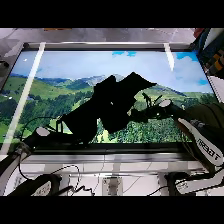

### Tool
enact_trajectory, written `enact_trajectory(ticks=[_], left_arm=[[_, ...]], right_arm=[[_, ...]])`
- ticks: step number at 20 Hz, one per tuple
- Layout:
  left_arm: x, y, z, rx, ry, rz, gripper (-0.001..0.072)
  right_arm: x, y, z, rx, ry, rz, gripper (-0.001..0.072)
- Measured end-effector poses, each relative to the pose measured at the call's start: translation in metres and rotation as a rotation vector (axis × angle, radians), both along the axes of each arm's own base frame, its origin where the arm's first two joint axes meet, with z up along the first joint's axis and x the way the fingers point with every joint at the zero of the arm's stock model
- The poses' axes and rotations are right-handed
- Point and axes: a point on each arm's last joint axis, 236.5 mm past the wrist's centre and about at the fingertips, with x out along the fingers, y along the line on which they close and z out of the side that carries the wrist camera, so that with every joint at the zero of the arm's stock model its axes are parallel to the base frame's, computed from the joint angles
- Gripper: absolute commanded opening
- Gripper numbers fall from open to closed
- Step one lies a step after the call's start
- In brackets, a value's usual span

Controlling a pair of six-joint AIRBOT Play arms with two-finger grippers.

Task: Fold the clothes and pants, and hang the long-sleeved shirts on hangers.

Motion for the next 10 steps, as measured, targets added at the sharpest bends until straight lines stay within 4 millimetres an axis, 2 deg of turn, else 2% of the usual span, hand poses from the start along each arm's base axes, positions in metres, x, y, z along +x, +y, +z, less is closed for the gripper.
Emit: enact_trajectory(ticks=[3,5,7,8,10], left_arm=[[0.046,0.014,0.02,-0.002,-0.111,0.116,0.0006],[0.089,0.04,0.049,0.001,-0.209,0.215,0.0005],[0.136,0.081,0.092,0.007,-0.332,0.33,0.0004],[0.159,0.109,0.121,0.019,-0.407,0.393,0.0004],[0.192,0.166,0.183,0.05,-0.554,0.504,0.0004]], right_arm=[[0.027,-0.002,0.03,-0.029,-0.116,0.037,0.0023],[0.052,-0.012,0.058,-0.065,-0.208,0.037,0.0023],[0.084,-0.032,0.097,-0.104,-0.311,-0.008,0.0023],[0.1,-0.044,0.118,-0.118,-0.362,-0.043,0.0023],[0.13,-0.075,0.169,-0.138,-0.464,-0.133,0.0023]])
